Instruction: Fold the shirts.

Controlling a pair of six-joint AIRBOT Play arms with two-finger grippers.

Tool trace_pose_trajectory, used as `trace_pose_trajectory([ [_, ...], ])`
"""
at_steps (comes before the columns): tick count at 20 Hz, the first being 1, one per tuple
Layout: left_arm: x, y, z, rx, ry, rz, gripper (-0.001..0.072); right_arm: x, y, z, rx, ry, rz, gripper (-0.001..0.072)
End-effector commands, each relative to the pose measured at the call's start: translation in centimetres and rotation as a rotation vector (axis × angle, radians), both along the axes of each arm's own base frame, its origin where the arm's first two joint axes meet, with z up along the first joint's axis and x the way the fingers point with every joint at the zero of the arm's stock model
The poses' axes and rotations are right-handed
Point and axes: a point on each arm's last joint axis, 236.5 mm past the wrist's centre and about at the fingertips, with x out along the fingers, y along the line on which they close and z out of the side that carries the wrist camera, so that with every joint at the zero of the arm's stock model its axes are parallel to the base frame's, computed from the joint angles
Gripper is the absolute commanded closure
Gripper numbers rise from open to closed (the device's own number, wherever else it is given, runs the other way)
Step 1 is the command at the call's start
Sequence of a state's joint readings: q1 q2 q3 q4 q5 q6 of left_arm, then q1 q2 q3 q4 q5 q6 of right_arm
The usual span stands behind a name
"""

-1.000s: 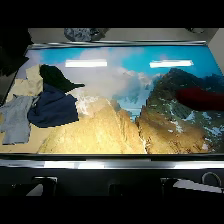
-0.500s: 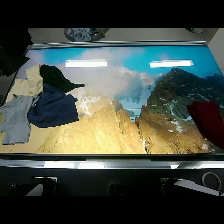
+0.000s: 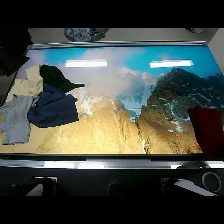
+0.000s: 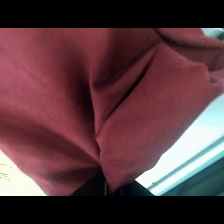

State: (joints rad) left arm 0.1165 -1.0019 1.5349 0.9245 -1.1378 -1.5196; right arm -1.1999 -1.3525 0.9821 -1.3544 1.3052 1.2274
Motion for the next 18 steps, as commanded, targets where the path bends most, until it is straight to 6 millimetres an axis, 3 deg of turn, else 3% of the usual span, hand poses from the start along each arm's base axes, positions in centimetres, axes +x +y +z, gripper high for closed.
trace_pose_trajectory([
  [1,0.0,0.0,0.0,0.000,-0.001,0.000,0.0679,-1.3,-0.2,-0.4,-0.017,0.049,0.020,0.0672],
  [6,0.0,0.0,0.0,0.001,-0.001,0.000,0.0679,-1.2,-0.4,0.2,-0.039,0.041,0.017,0.0667],
  [7,0.0,0.0,0.0,0.002,-0.001,0.000,0.0679,-1.1,-0.8,0.5,-0.064,0.032,0.014,0.0564],
  [9,0.0,0.0,0.1,0.000,-0.002,0.000,0.0679,-0.7,-1.5,2.0,-0.108,0.010,0.077,0.0030],
  [10,-0.1,-0.2,0.2,-0.010,-0.004,-0.005,0.0680,-0.4,-2.5,3.6,-0.151,-0.004,0.108,0.0025],
  [11,-0.2,-0.6,0.8,-0.030,-0.013,-0.018,0.0681,0.3,-4.5,6.2,-0.238,-0.028,0.107,0.0025],
  [12,-0.3,-0.7,1.4,-0.029,-0.030,-0.020,0.0681,1.6,-7.3,10.2,-0.369,-0.075,0.100,0.0031],
  [13,-0.2,-0.6,2.4,0.008,-0.073,-0.026,0.0683,3.8,-10.2,15.2,-0.534,-0.150,0.101,0.0042],
  [14,0.3,0.1,3.3,0.063,-0.112,-0.004,0.0684,6.9,-12.7,22.0,-0.751,-0.245,0.129,0.0046],
  [15,1.4,1.1,4.0,0.155,-0.148,0.034,0.0685,10.3,-13.4,28.5,-0.943,-0.335,0.199,0.0047],
  [16,2.7,2.1,4.0,0.267,-0.159,0.070,0.0685,14.4,-12.2,34.7,-1.112,-0.434,0.296,0.0049],
  [17,4.5,3.1,2.9,0.385,-0.134,0.117,0.0685,18.2,-9.4,38.7,-1.211,-0.525,0.391,0.0054],
  [18,6.3,4.1,0.9,0.507,-0.082,0.154,0.0684,22.0,-5.2,40.8,-1.238,-0.615,0.498,0.0096],
])
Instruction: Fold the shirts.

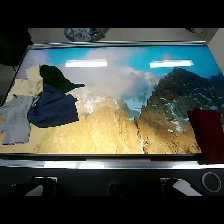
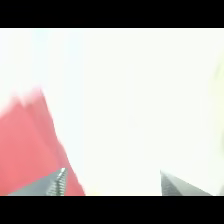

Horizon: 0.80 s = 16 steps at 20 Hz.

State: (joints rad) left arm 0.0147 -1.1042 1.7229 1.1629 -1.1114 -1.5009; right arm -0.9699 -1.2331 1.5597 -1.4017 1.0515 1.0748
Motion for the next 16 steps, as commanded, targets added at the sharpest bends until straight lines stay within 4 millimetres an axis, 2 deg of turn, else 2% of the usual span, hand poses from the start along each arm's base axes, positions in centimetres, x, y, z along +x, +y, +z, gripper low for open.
trace_pose_trajectory([
  [1,4.8,3.7,-4.2,0.384,0.074,0.160,0.0681,11.1,10.2,12.5,-0.312,-0.194,0.349,0.0098],
  [2,5.5,3.4,-7.6,0.449,0.168,0.147,0.0671,13.1,14.7,10.1,-0.261,-0.120,0.466,0.0096],
  [3,5.3,2.7,-11.9,0.480,0.312,0.111,0.0520,14.2,19.0,6.1,-0.183,0.011,0.571,0.0096],
  [4,4.0,2.4,-15.9,0.491,0.480,0.099,0.0262,13.9,22.6,1.3,-0.059,0.172,0.632,0.0096],
  [5,1.7,2.4,-20.0,0.509,0.673,0.093,0.0086,12.9,25.5,-3.1,0.069,0.322,0.676,0.0096],
  [6,-0.6,2.2,-23.3,0.542,0.814,0.060,0.0078,11.2,28.2,-7.5,0.192,0.489,0.735,0.0096],
  [8,-3.2,1.1,-26.9,0.530,0.873,-0.008,0.0079,7.5,31.4,-13.3,0.357,0.736,0.819,0.0103],
  [9,-3.7,0.5,-27.7,0.477,0.848,0.005,0.0081,6.6,32.1,-14.7,0.381,0.775,0.824,0.0103],
  [11,-3.5,-0.2,-27.2,0.387,0.744,0.062,0.0090,6.6,32.5,-16.0,0.385,0.758,0.800,0.0101],
  [14,-3.3,-0.2,-25.7,0.375,0.687,0.067,0.0090,6.7,32.3,-16.1,0.378,0.755,0.786,0.0101],
  [16,-3.3,-0.2,-25.8,0.375,0.690,0.067,0.0090,6.7,32.2,-16.1,0.377,0.755,0.786,0.0101],
])
